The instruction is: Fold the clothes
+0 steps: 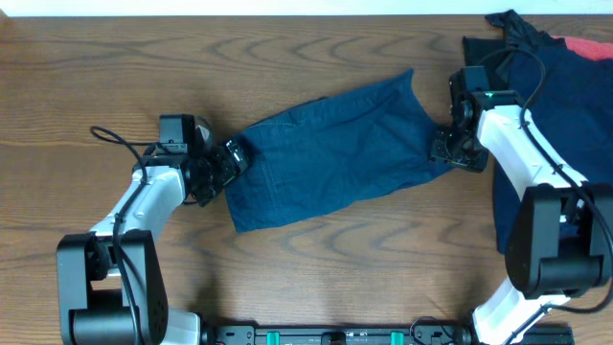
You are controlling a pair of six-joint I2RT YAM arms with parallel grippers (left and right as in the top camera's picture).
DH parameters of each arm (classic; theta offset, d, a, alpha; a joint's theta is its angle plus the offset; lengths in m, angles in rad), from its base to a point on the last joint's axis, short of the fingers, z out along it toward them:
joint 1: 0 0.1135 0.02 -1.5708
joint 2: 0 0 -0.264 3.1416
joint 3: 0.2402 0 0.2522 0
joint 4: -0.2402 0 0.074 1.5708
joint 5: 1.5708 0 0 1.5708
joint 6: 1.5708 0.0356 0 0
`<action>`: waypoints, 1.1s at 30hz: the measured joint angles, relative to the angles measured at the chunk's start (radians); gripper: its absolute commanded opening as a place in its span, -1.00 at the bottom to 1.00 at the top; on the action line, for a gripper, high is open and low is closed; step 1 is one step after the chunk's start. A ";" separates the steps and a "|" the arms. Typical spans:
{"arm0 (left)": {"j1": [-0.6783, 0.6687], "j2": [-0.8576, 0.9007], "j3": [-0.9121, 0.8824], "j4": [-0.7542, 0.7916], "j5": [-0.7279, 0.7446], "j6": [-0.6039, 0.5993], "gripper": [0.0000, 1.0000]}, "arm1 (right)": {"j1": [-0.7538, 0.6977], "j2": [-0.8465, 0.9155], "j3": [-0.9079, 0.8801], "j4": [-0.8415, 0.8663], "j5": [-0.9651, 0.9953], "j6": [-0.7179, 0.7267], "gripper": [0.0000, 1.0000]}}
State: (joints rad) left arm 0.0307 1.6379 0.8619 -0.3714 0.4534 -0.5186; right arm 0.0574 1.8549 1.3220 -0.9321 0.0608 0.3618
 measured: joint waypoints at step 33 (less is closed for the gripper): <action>-0.066 -0.166 0.093 -0.372 -0.015 0.077 -0.88 | 0.168 -0.213 0.007 0.234 -0.241 -0.257 -0.98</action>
State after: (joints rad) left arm -0.0349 1.4715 0.9554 -0.7429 0.4381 -0.4416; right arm 0.2253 1.6417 1.3289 -0.6983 -0.1799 0.1047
